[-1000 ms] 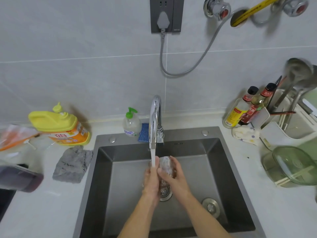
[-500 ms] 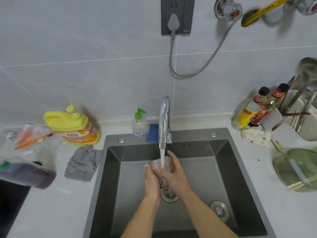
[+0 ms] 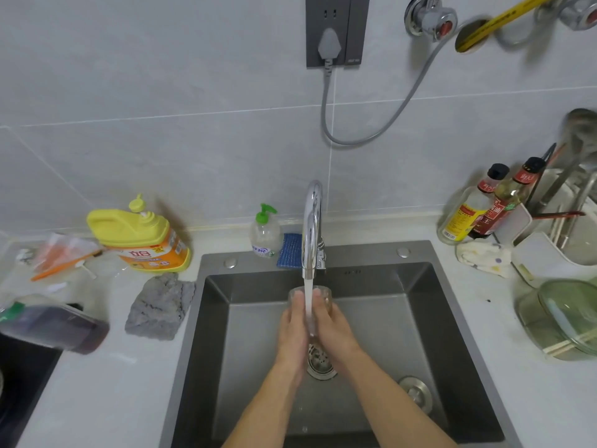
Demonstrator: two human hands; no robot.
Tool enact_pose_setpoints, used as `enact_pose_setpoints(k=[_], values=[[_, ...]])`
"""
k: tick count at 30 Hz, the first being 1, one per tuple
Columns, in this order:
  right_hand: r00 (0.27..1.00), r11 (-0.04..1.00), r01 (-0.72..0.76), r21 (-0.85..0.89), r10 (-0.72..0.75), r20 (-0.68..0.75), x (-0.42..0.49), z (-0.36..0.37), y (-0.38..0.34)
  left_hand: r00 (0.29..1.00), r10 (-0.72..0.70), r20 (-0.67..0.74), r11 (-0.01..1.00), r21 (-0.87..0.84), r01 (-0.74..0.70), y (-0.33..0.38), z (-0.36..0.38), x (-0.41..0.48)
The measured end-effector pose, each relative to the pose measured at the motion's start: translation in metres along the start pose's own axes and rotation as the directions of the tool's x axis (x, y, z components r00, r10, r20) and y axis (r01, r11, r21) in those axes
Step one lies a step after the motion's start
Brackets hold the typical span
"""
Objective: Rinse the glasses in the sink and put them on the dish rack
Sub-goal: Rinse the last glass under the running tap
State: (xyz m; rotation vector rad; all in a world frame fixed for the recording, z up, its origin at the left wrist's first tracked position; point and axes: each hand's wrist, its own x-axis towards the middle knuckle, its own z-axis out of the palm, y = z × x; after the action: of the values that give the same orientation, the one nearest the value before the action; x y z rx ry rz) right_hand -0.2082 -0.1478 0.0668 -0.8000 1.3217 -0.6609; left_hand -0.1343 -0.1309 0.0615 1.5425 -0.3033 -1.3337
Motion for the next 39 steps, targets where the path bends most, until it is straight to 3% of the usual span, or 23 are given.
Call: enact_pose_setpoints(k=[4,6,10,12,15,17,20,22,25,28,31,33,35,37,39], values=[[0.999,0.977,0.014,-0.211,-0.025,-0.047,-0.012,0.003,-0.001,1.0,0.0,-0.015,0.995,0.098,0.002,0.008,-0.004,0.003],[0.996,0.96,0.088,-0.267,-0.09,0.002,-0.016,0.0,0.003,0.998,0.005,-0.058,0.994,0.113,0.002,0.005,-0.006,0.006],[0.977,0.986,0.166,-0.019,-0.162,0.138,-0.012,-0.006,0.009,0.998,-0.051,-0.025,0.996,-0.072,0.049,0.003,-0.01,0.003],[0.984,0.989,0.144,0.037,-0.147,0.104,-0.004,-0.007,0.01,0.992,-0.104,0.075,0.983,-0.145,0.114,0.004,-0.008,-0.006],[1.0,0.989,0.013,0.145,-0.012,-0.008,0.001,0.0,0.005,0.983,-0.124,0.139,0.981,-0.134,0.142,0.001,-0.006,-0.01],[0.995,0.99,-0.004,0.138,0.018,-0.103,-0.002,0.006,-0.002,0.984,-0.116,0.139,0.979,-0.149,0.136,-0.001,-0.006,-0.01],[0.985,0.997,0.079,0.002,-0.077,-0.155,-0.009,0.008,-0.006,0.988,-0.136,0.07,0.955,-0.255,0.149,-0.001,-0.009,-0.002],[0.975,0.971,0.176,-0.161,-0.195,-0.109,-0.012,0.001,0.0,0.989,-0.144,0.028,0.947,-0.287,0.146,0.003,-0.011,0.008],[0.933,0.87,0.32,-0.375,-0.358,-0.034,-0.006,-0.019,0.006,0.977,-0.197,0.086,0.939,-0.27,0.213,0.013,-0.013,0.008],[0.968,0.866,0.252,-0.432,-0.229,0.105,-0.008,-0.029,-0.013,0.955,-0.259,0.144,0.935,-0.208,0.286,0.008,-0.01,0.002],[0.991,0.866,0.132,-0.482,-0.102,0.088,-0.006,-0.025,-0.023,0.967,-0.231,0.106,0.947,-0.206,0.248,0.0,-0.006,0.004],[0.996,0.922,0.061,-0.383,-0.034,0.077,-0.006,-0.02,-0.025,0.983,-0.177,0.045,0.953,-0.242,0.182,-0.007,-0.007,0.011],[0.977,0.968,0.047,-0.246,0.007,0.215,-0.009,-0.021,-0.021,0.986,-0.163,0.018,0.956,-0.245,0.163,-0.007,-0.011,0.011],[0.92,0.933,0.159,-0.322,-0.022,0.39,-0.013,-0.028,-0.015,0.983,-0.181,0.042,0.957,-0.221,0.186,-0.001,-0.015,0.012],[0.902,0.771,0.311,-0.555,-0.055,0.429,-0.012,-0.035,-0.007,0.968,-0.241,0.077,0.949,-0.19,0.251,0.004,-0.017,0.012]])
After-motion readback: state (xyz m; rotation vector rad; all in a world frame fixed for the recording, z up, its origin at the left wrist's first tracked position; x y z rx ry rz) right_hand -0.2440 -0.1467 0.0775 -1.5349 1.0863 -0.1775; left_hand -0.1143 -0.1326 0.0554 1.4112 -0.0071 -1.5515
